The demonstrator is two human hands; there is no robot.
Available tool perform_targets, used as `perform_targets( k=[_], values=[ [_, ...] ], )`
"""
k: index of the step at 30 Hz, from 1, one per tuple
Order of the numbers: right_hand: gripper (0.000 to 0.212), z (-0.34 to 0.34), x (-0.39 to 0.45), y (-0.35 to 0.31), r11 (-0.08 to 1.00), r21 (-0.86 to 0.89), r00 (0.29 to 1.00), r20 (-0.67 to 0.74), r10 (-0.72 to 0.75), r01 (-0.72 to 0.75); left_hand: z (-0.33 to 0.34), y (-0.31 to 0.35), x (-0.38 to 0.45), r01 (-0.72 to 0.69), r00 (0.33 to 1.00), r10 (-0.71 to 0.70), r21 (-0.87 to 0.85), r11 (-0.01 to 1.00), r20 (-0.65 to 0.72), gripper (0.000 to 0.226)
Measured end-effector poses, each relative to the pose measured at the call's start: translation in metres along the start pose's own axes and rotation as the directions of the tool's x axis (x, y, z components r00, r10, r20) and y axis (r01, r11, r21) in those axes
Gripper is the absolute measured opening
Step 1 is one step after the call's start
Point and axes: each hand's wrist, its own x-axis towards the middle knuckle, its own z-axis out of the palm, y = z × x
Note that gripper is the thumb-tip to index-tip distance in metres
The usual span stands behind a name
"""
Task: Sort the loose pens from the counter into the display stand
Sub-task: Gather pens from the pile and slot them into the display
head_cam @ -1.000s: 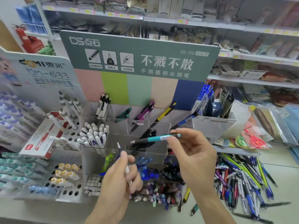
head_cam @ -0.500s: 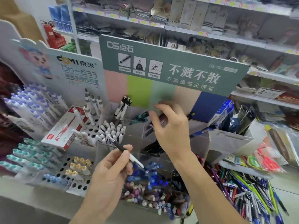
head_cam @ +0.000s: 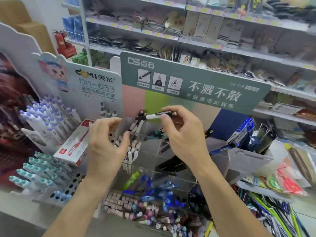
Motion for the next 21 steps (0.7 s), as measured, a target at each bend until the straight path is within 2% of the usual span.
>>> perform_targets(
  k=[2,4,6,9,11,14,16,18,20,21],
  values=[
    [0.012,0.009,0.017,0.003,0.980,-0.181,0.996,0.052,-0.074,0.082,0.007,-0.012,0.012,-0.105,0.989,0.095,0.088,0.991,0.111,0.039],
    [0.022,0.025,0.028,0.011,0.961,-0.246,0.991,0.074,-0.113,0.128,0.016,-0.019,0.019,-0.153,0.973,0.134,0.087,0.984,0.191,0.041],
    [0.029,0.041,0.032,0.023,0.943,-0.300,0.990,0.036,-0.139,0.143,0.024,-0.020,0.023,-0.168,0.965,0.149,0.072,0.983,0.217,0.042],
    [0.015,0.054,0.033,0.034,0.921,-0.326,0.970,-0.045,-0.239,0.212,0.034,-0.021,0.028,-0.166,0.962,0.145,0.073,0.984,0.233,0.035],
    [0.009,0.057,0.034,0.031,0.905,-0.339,0.959,-0.021,-0.282,0.259,0.037,-0.023,0.030,-0.174,0.961,0.152,0.076,0.982,0.230,0.030],
    [0.016,0.049,0.028,0.022,0.892,-0.339,0.954,0.087,-0.288,0.300,0.039,-0.024,0.034,-0.167,0.965,0.149,0.064,0.984,0.217,0.020],
    [0.020,0.029,0.006,0.017,0.898,-0.323,0.954,0.085,-0.288,0.300,0.037,-0.020,0.036,-0.146,0.968,0.133,0.045,0.988,0.214,0.019],
    [0.016,0.000,-0.029,0.017,0.919,-0.286,0.957,-0.019,-0.288,0.271,0.030,-0.009,0.030,-0.094,0.980,0.097,-0.027,0.995,0.171,0.018],
    [0.010,-0.031,-0.072,0.022,0.944,-0.264,0.960,-0.141,-0.241,0.198,0.020,0.016,0.011,-0.032,0.986,0.067,-0.223,0.974,0.152,0.010],
    [0.010,-0.046,-0.094,0.027,0.953,-0.266,0.962,-0.190,-0.196,0.141,0.015,0.033,-0.004,-0.017,0.977,0.089,-0.348,0.937,0.192,0.005]
  ],
)
